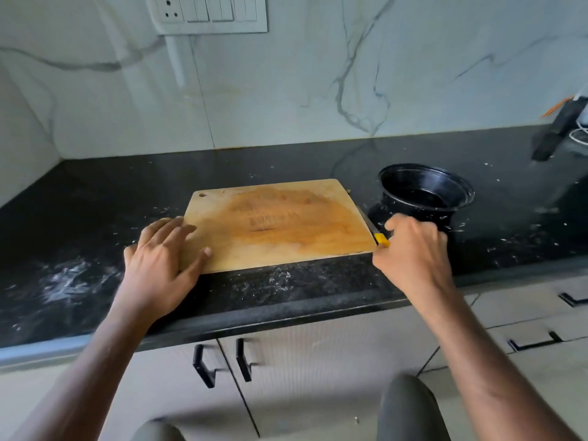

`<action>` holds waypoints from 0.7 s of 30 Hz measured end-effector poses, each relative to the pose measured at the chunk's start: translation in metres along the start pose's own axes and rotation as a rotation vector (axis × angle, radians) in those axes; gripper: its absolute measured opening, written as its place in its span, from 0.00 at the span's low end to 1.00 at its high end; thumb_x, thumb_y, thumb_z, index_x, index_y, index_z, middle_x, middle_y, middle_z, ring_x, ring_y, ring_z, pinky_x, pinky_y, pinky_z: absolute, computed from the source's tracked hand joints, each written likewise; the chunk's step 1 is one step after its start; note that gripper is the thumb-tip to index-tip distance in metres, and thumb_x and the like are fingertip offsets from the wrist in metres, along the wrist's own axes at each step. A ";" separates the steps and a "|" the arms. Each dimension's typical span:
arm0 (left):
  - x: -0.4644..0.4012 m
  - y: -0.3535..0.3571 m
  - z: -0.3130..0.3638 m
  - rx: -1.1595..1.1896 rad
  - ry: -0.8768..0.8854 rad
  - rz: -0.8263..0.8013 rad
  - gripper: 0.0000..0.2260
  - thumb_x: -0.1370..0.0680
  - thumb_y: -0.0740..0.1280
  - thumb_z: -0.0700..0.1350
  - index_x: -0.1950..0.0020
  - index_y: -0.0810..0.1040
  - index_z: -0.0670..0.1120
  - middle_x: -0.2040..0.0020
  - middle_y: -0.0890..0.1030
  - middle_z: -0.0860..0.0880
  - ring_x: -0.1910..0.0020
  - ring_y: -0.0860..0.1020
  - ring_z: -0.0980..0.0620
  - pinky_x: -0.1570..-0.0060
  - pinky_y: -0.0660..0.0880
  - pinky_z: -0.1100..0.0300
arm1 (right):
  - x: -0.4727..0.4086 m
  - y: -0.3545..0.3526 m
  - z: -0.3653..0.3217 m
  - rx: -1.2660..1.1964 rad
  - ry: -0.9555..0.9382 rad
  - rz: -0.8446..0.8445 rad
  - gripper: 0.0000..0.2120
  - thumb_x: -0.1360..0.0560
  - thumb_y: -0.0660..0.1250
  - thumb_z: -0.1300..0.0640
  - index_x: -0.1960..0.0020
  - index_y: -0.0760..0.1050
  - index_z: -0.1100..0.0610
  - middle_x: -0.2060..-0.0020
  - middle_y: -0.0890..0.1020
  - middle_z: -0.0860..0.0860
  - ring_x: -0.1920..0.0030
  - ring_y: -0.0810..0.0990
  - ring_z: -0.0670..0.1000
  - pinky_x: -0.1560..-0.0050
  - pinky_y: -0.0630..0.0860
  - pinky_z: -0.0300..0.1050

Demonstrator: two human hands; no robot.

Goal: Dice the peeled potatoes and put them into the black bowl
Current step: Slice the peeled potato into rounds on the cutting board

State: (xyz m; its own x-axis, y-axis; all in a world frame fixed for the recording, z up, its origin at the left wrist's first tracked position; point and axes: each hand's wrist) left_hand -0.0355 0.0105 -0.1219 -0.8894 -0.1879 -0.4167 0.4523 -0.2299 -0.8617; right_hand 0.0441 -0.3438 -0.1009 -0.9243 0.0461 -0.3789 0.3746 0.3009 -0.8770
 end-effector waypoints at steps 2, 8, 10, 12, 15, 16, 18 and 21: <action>0.000 -0.001 -0.001 0.013 -0.005 0.036 0.32 0.25 0.54 0.68 0.32 0.75 0.48 0.26 0.71 0.49 0.25 0.62 0.46 0.40 0.66 0.36 | -0.005 -0.001 -0.004 -0.065 0.059 0.022 0.13 0.34 0.73 0.58 0.49 0.79 0.57 0.64 0.82 0.54 0.56 0.80 0.62 0.52 0.71 0.51; 0.001 -0.003 -0.002 0.092 -0.063 0.094 0.28 0.25 0.57 0.65 0.33 0.73 0.48 0.29 0.73 0.47 0.27 0.62 0.45 0.39 0.65 0.37 | -0.009 -0.007 -0.023 -0.269 0.098 0.208 0.15 0.35 0.74 0.56 0.50 0.76 0.54 0.60 0.83 0.51 0.55 0.81 0.59 0.52 0.74 0.50; 0.003 -0.005 0.000 0.129 -0.112 0.119 0.26 0.25 0.59 0.63 0.34 0.73 0.48 0.31 0.74 0.46 0.28 0.62 0.45 0.38 0.63 0.38 | -0.012 0.001 -0.037 -0.306 0.041 0.197 0.14 0.35 0.74 0.57 0.52 0.75 0.54 0.60 0.83 0.51 0.57 0.81 0.58 0.54 0.76 0.50; 0.003 -0.007 0.000 0.185 -0.187 0.130 0.25 0.26 0.60 0.63 0.35 0.73 0.50 0.34 0.75 0.47 0.30 0.62 0.45 0.38 0.63 0.40 | -0.014 0.010 -0.048 -0.306 0.016 0.141 0.11 0.34 0.74 0.58 0.54 0.75 0.54 0.61 0.83 0.52 0.58 0.81 0.58 0.55 0.76 0.49; 0.004 -0.014 -0.008 0.461 -0.327 0.181 0.19 0.26 0.64 0.57 0.39 0.77 0.50 0.41 0.78 0.48 0.37 0.70 0.43 0.41 0.69 0.44 | -0.016 0.022 -0.054 -0.282 0.015 0.114 0.09 0.31 0.73 0.56 0.54 0.76 0.54 0.60 0.84 0.54 0.56 0.82 0.58 0.54 0.76 0.48; 0.003 -0.016 -0.011 0.600 -0.379 0.224 0.15 0.24 0.66 0.53 0.40 0.78 0.48 0.44 0.79 0.48 0.40 0.74 0.44 0.44 0.73 0.47 | -0.016 0.025 -0.052 -0.276 0.013 0.114 0.08 0.30 0.73 0.56 0.54 0.76 0.54 0.60 0.84 0.54 0.55 0.82 0.59 0.54 0.76 0.48; 0.003 -0.017 -0.018 0.808 -0.500 0.316 0.10 0.23 0.66 0.45 0.42 0.79 0.47 0.46 0.80 0.47 0.44 0.78 0.44 0.48 0.74 0.53 | -0.016 0.030 -0.049 -0.272 -0.005 0.125 0.08 0.30 0.73 0.56 0.54 0.76 0.54 0.60 0.84 0.54 0.55 0.82 0.60 0.54 0.76 0.49; 0.003 -0.018 -0.023 0.936 -0.634 0.381 0.09 0.24 0.66 0.41 0.45 0.80 0.47 0.47 0.81 0.46 0.43 0.79 0.42 0.46 0.76 0.50 | -0.017 0.034 -0.047 -0.257 -0.075 0.203 0.09 0.30 0.73 0.53 0.57 0.73 0.55 0.63 0.83 0.56 0.59 0.80 0.62 0.57 0.76 0.51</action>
State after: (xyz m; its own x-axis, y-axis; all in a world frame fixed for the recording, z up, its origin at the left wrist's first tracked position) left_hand -0.0478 0.0362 -0.1138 -0.6152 -0.7728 -0.1559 0.7868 -0.6145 -0.0581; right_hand 0.0696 -0.2896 -0.1103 -0.8213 0.0618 -0.5672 0.5104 0.5239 -0.6819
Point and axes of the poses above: each hand's wrist, its own x-axis away from the middle knuckle, its own y-axis out of the palm, z = x × y
